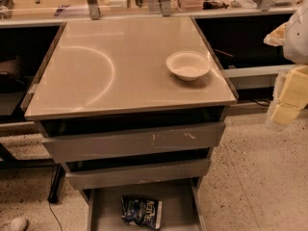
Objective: Pick blue chip bag from bottom drawer and place on counter
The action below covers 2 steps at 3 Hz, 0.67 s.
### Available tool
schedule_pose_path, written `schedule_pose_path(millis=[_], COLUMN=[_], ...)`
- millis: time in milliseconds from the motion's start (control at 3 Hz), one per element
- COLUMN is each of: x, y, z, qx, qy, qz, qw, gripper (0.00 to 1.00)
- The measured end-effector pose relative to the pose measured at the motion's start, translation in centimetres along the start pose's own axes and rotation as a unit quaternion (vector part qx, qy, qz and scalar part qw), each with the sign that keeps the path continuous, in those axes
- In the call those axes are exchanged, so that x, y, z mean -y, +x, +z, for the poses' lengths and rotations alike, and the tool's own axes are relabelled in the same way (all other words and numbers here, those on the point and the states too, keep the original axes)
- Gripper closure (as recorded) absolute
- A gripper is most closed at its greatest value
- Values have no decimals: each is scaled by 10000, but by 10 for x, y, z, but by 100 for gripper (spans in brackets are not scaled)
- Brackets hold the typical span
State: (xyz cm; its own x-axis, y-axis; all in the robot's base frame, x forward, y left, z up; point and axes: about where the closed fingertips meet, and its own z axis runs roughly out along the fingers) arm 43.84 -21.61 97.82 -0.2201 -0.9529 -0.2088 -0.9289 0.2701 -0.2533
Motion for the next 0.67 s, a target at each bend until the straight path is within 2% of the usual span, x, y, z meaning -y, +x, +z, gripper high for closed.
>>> schedule_pose_path(millis=[333, 667], x=[0, -6], y=[0, 6], z=[0, 13], qx=[0, -68], qy=[0, -48], qz=[0, 43], qw=[10000, 10000], gripper=[0, 0])
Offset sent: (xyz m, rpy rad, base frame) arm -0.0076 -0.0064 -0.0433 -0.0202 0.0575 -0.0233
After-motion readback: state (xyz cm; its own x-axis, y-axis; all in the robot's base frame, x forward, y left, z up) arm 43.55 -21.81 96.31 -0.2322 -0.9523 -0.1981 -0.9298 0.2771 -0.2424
